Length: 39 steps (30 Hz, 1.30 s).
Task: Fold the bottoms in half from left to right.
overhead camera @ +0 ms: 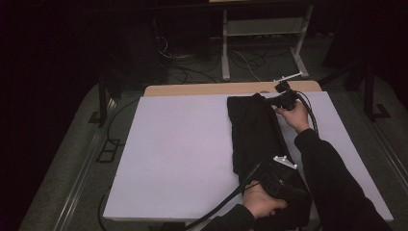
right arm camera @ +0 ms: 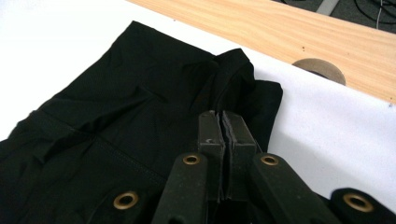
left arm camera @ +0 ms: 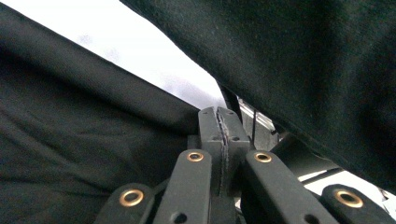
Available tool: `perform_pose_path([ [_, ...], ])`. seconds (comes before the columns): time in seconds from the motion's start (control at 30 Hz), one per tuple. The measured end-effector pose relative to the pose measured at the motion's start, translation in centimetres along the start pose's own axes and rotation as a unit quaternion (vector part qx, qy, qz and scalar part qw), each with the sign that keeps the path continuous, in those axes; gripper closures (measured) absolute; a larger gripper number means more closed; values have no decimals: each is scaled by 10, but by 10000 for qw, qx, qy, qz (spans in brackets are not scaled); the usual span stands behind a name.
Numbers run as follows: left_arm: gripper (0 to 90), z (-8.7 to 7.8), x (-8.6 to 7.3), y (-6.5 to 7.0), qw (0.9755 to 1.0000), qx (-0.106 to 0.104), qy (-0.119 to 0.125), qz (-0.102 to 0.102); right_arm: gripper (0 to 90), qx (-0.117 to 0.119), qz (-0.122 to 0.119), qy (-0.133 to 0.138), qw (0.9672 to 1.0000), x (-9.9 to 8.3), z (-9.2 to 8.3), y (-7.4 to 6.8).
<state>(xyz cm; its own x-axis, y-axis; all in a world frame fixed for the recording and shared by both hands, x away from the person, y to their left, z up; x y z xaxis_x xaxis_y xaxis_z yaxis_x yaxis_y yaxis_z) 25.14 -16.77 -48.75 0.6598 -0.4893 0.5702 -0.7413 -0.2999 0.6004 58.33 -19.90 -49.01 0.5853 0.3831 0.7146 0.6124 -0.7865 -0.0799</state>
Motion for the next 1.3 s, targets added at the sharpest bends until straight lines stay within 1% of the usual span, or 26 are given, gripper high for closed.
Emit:
perform_pose_path([
  [0.07,890,2,1,-1,10000,20,-14,-20,862,-33,10,-6,10000,-2,1,2],
  [0.2,890,7,2,-2,10000,38,-47,-74,861,-21,44,33,10000,-4,0,5],
  [0.27,890,9,1,-2,9999,78,-94,-73,861,-10,64,44,10000,-4,0,5],
  [0.3,890,12,0,-3,9997,159,-138,-83,861,6,97,67,9999,-5,-1,7],
  [0.47,888,15,2,-5,9996,188,-126,-142,859,23,106,61,9999,-5,-1,7],
  [0.57,879,19,3,-7,9996,188,-140,-140,856,41,117,37,9999,-7,0,7],
  [0.6,877,22,3,-10,9995,238,-126,-141,854,42,108,27,9999,-7,1,7],
  [0.63,867,24,4,-10,9996,160,-102,-198,854,50,106,17,9999,-7,1,7],
  [0.67,840,24,4,-10,9996,160,-102,-198,854,50,106,17,9999,-7,1,7],
  [0.7,794,25,4,-9,9995,-1,-131,-286,849,25,91,-26,10000,-7,1,7],
  [0.77,740,25,3,-8,9995,-41,-135,-290,838,42,103,-31,9999,-8,1,7],
  [0.8,740,25,3,-7,9997,-31,-114,-232,805,17,142,-48,9999,-8,1,7],
  [0.87,681,21,4,-6,9998,-48,-40,-192,759,9,171,-84,9998,-10,1,7],
  [0.9,625,16,6,-7,9999,12,102,-132,669,-46,158,-89,9998,-10,-1,7],
  [0.97,589,10,7,-6,9998,45,198,-15,595,-37,193,8,9998,-8,-5,8],
  [1.03,509,5,7,-7,9995,161,253,99,520,-4,238,71,9997,-6,-9,8],
  [1.07,486,2,7,-7,9994,176,268,147,483,8,235,97,9997,-5,-11,7],
  [1.1,455,2,7,-7,9994,176,268,147,483,8,235,97,9997,-5,-11,7],
  [1.13,430,-3,7,-9,9992,198,320,163,411,93,278,159,9994,-3,-16,5],
  [1.17,416,-3,7,-9,9992,198,320,163,392,130,292,177,9993,-2,-18,5],
  [1.2,416,-7,8,-10,9989,207,392,163,392,130,292,177,9993,-2,-18,5],
  [1.23,372,-13,9,-12,9983,245,503,134,338,182,291,255,9991,1,-25,2],
  [1.27,364,-13,9,-12,9983,245,503,134,338,182,291,255,9991,1,-25,2],
  [1.3,364,-17,10,-14,9980,271,554,139,310,203,293,284,9990,2,-28,1],
])
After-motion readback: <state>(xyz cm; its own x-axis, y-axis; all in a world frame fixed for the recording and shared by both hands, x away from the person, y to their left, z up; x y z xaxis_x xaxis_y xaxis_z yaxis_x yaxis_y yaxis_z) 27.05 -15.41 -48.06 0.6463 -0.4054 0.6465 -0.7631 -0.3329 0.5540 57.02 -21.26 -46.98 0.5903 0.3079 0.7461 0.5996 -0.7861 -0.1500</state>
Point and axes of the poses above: each handheld gripper's, and its own axes: z roughly forward along the jaws, x roughly out of its top, y roughly to its right, the point moved 9 cm from there along z, roughly forward along the jaws, and after that the axes turned 7 degrees about -z, right-handed, at the moved point
